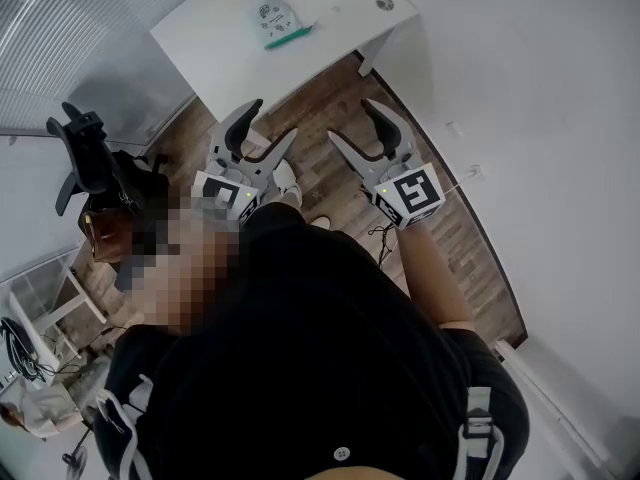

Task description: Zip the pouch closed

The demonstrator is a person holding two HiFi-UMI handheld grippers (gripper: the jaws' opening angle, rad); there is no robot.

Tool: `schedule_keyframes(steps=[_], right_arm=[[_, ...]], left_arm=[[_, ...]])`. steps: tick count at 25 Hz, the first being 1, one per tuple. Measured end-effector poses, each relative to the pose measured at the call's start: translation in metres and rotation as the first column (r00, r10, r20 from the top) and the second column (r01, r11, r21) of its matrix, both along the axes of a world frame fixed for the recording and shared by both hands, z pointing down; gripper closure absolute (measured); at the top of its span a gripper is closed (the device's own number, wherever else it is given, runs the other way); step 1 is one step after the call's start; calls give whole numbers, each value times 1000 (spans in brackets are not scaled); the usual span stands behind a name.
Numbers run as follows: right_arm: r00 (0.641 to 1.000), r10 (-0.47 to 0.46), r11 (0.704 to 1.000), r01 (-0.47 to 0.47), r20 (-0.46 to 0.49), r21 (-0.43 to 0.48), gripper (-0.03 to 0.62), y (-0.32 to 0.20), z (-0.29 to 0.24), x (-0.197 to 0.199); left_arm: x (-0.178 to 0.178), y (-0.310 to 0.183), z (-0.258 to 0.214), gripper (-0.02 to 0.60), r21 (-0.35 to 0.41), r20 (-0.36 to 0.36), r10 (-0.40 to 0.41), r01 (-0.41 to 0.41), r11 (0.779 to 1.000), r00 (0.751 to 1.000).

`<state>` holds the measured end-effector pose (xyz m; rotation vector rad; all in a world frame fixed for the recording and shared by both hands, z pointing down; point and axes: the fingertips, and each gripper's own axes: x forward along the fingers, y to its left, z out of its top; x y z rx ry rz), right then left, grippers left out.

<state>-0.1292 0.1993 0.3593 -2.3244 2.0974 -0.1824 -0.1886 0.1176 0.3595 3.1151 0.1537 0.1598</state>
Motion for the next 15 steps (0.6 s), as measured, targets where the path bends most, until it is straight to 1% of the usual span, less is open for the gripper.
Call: schedule_keyframes(steps=[3,8,15], right_arm=[[1000,-5,1000,5,4,-5,295,-29,-2,21],[1000,-25,999,25,1,-19,295,-80,-5,44],[999,-35,998,35,0,-45,295,-138,-3,70]], left_arm=[[20,-28,-5,295,1,-7,-7,7,1000,1000],[48,-74,-8,295,-9,-9,-17,17,1000,1000],[75,-131,0,295,-17,-3,-25,25,1000,1000]])
